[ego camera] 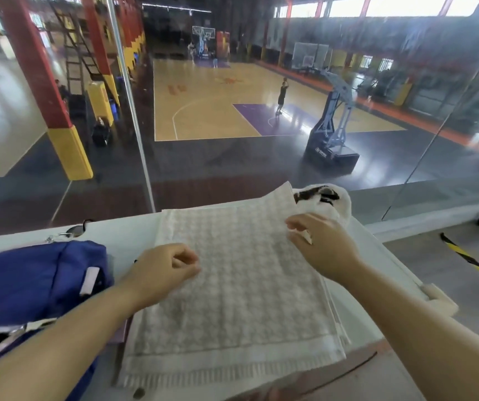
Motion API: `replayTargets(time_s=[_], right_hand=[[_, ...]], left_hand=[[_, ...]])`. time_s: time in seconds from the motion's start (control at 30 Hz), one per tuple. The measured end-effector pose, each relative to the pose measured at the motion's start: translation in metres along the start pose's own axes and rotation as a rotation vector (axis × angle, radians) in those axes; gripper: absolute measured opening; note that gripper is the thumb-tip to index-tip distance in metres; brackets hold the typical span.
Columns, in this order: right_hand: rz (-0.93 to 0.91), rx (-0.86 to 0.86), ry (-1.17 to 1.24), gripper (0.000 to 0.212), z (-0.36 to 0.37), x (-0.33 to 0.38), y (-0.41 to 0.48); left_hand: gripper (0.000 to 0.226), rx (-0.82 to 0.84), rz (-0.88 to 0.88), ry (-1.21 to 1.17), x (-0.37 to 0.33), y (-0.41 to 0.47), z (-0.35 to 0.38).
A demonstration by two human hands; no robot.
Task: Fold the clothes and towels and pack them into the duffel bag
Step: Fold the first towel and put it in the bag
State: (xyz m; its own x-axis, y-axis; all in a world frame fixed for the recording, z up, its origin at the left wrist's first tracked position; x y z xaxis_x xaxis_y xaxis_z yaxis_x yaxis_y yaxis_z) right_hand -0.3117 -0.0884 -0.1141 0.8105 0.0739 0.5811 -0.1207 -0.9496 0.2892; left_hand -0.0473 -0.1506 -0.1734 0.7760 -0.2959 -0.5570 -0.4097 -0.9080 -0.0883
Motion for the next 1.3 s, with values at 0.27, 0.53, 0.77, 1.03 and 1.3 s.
replayTargets(time_s=[0.27,0.53,0.77,1.03,1.3], right_hand=[[-0.054,0.225,-0.097,0.034,0.026,-0.015,-0.1],[-0.053,0.559,-0.387,0.073,0.05,-0.045,-0.158],[-0.268,0.401,-0.404,0.039,0.046,-0.035,-0.162],[-0.099,0.315,-0.089,0.012,0.011,-0.036,-0.148],[0.108,0.14,0.054,0.022,-0.03,-0.023,-0.14]], left_hand=[[0.035,0.103,0.193,0.222,0.001,-0.076,0.056],[0.091,0.037,0.335,0.576,-0.003,-0.114,0.078],[0.054,-0.088,0.504,0.716,-0.018,-0.134,0.078],[0.029,-0.077,0.418,0.612,-0.009,-0.152,0.069],[0.027,-0.104,0.17,0.412,0.004,-0.154,0.028]])
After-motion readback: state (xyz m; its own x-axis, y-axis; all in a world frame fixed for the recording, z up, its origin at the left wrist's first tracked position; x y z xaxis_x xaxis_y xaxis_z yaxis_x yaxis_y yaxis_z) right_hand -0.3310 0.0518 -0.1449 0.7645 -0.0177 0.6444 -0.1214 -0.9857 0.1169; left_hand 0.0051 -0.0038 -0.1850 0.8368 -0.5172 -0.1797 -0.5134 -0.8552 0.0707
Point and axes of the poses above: each hand's wrist, its own y-axis towards the middle knuckle, its own z-axis out of the palm, x = y × z, the point moved 8 cm from there along y, towards the middle knuckle, and after that the axes turned 12 degrees about y, right-handed, at the moved point
